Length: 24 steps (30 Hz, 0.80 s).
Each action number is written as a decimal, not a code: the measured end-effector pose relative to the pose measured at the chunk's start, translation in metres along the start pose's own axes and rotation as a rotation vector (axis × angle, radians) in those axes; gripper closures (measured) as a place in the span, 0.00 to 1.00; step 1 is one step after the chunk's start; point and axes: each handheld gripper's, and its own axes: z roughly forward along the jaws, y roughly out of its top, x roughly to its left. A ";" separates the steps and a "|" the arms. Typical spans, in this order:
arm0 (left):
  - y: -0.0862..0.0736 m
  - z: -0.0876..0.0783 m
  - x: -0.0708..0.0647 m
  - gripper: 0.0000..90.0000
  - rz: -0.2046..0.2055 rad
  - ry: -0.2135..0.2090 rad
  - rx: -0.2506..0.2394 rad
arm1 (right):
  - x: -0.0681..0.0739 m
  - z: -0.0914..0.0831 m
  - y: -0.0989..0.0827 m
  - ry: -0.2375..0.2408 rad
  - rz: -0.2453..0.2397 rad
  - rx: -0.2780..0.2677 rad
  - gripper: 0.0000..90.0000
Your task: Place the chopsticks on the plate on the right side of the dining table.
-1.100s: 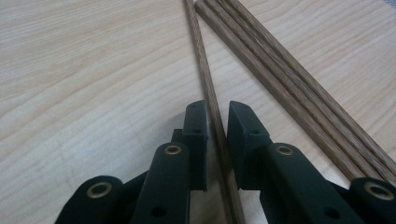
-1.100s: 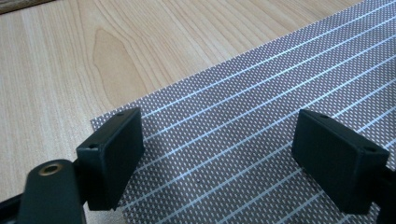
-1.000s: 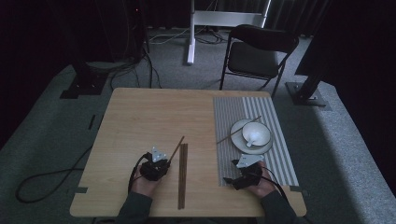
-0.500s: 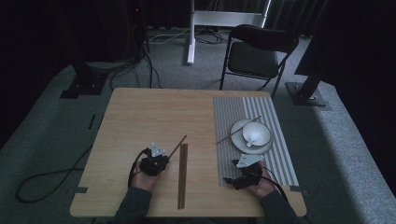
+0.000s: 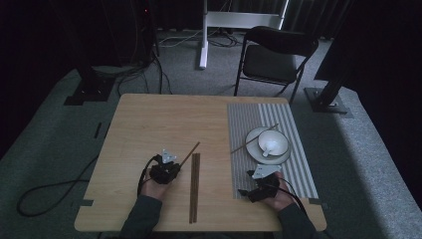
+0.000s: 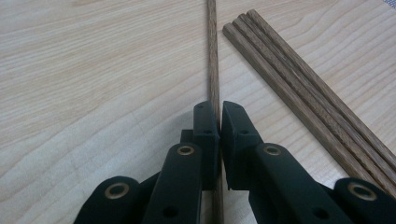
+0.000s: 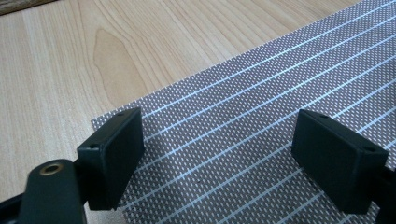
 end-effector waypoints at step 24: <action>0.019 0.002 0.000 0.95 0.018 -0.010 -0.039 | 0.000 0.000 0.000 0.000 -0.001 0.000 0.18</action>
